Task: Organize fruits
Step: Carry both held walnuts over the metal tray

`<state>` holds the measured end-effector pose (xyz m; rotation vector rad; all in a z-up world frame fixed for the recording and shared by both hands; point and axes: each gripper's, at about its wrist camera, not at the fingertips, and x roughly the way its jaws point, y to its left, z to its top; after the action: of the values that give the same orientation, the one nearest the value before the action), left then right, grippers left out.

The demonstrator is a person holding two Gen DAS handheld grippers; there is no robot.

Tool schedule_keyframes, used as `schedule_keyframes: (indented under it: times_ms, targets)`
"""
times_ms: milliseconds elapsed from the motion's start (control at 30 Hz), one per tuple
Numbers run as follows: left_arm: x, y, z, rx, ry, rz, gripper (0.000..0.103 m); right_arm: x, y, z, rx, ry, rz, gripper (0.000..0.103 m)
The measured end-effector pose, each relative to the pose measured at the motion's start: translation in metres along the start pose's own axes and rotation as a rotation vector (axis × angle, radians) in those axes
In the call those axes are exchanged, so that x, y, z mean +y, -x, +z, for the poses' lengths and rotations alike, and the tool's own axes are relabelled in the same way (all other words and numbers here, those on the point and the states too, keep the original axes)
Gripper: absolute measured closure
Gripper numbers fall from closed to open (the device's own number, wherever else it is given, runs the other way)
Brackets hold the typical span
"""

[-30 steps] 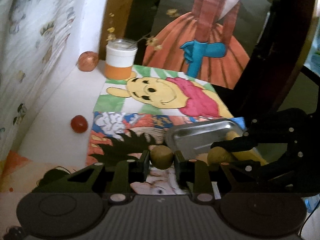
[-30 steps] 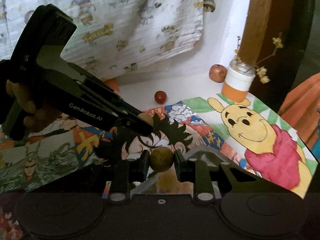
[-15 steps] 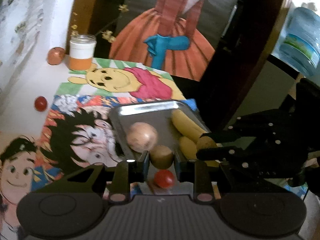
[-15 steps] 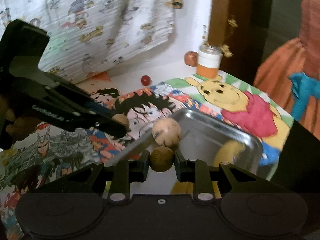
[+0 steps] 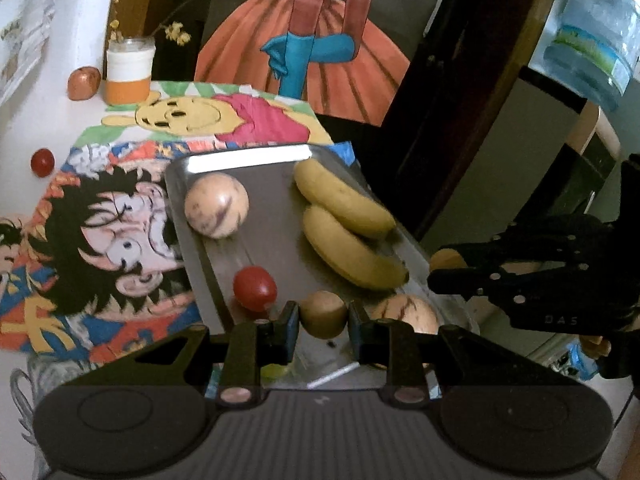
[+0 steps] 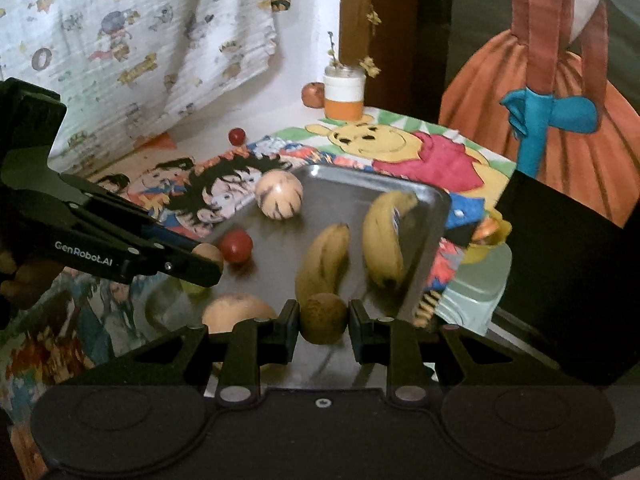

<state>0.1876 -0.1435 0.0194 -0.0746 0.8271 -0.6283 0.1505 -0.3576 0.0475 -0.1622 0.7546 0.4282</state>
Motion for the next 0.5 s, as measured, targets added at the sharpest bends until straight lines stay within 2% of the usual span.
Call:
schedule_keyframes:
  times_ms: [500]
  targets:
    - [-0.009,-0.009,-0.008,0.028,-0.018,0.036,0.074,0.003,-0.012,-0.015,0.028,-0.019,0.002,0.075]
